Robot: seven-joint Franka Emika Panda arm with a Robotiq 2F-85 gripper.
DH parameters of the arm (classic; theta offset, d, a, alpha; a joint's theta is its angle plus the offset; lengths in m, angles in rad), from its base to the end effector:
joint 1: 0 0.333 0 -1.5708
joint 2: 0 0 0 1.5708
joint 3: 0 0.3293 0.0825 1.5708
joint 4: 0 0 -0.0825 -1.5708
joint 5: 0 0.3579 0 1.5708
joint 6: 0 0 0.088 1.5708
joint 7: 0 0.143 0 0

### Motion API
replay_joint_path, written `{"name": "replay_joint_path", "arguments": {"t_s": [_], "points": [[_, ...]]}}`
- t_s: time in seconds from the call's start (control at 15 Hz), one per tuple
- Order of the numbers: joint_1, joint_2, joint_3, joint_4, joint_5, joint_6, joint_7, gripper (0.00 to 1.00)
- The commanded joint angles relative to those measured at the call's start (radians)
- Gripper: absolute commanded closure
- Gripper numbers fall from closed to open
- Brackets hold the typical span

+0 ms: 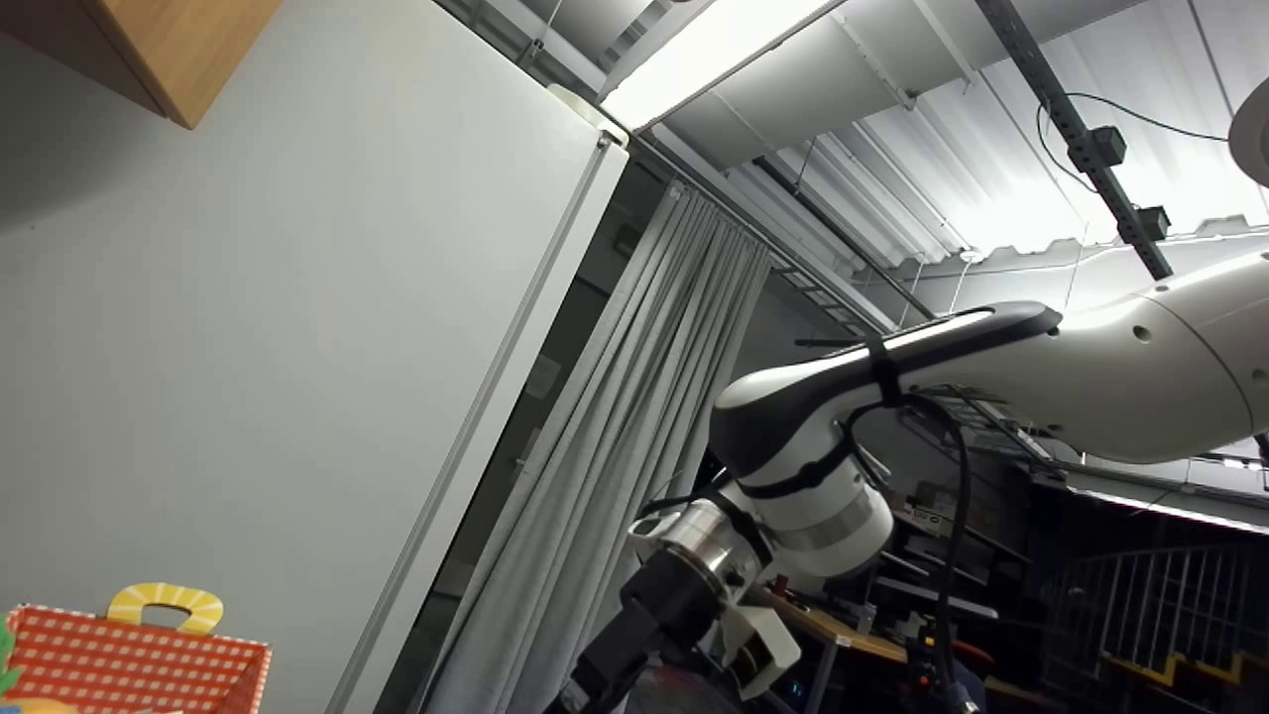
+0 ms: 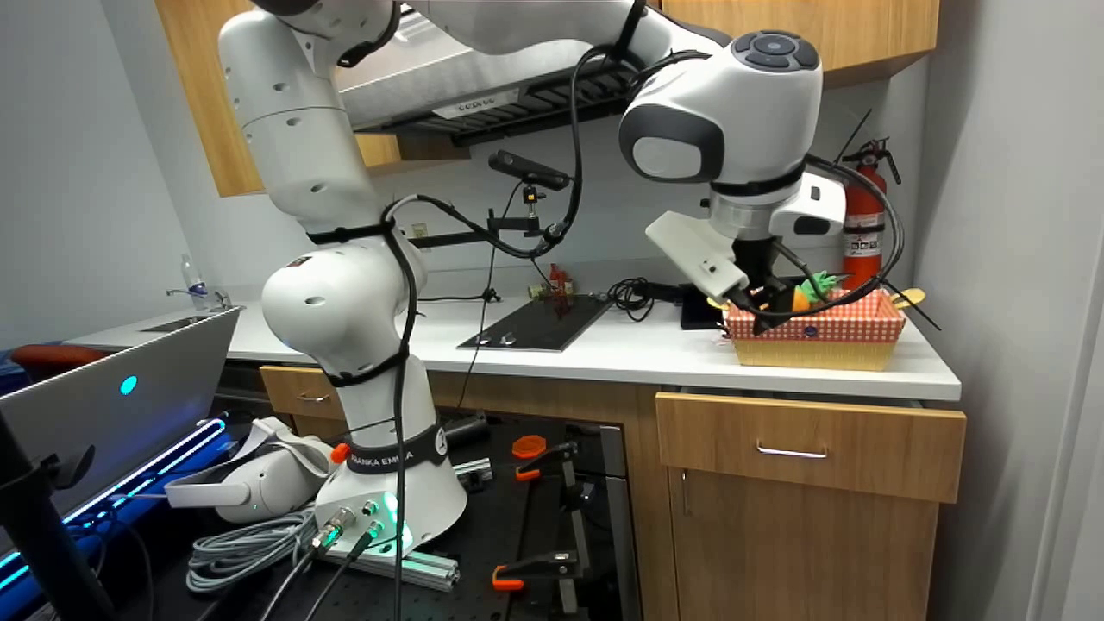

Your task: Close the drawer

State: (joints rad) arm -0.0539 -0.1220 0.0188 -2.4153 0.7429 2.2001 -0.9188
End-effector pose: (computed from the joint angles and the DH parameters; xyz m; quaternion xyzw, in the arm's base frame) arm 0.4515 0.0273 0.3570 -0.9388 -0.1928 -0.0912 0.2704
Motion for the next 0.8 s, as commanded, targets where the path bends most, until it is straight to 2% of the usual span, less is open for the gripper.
{"name": "replay_joint_path", "arguments": {"t_s": [0.0, 0.07, 0.73], "points": [[0.027, -0.069, -0.028, -0.049, -0.024, -0.031, -0.019, 0.00], [0.030, -0.016, -0.028, -0.011, -0.012, -0.001, 0.002, 0.00], [0.033, -0.014, -0.033, -0.015, -0.012, -0.001, 0.003, 0.00]]}}
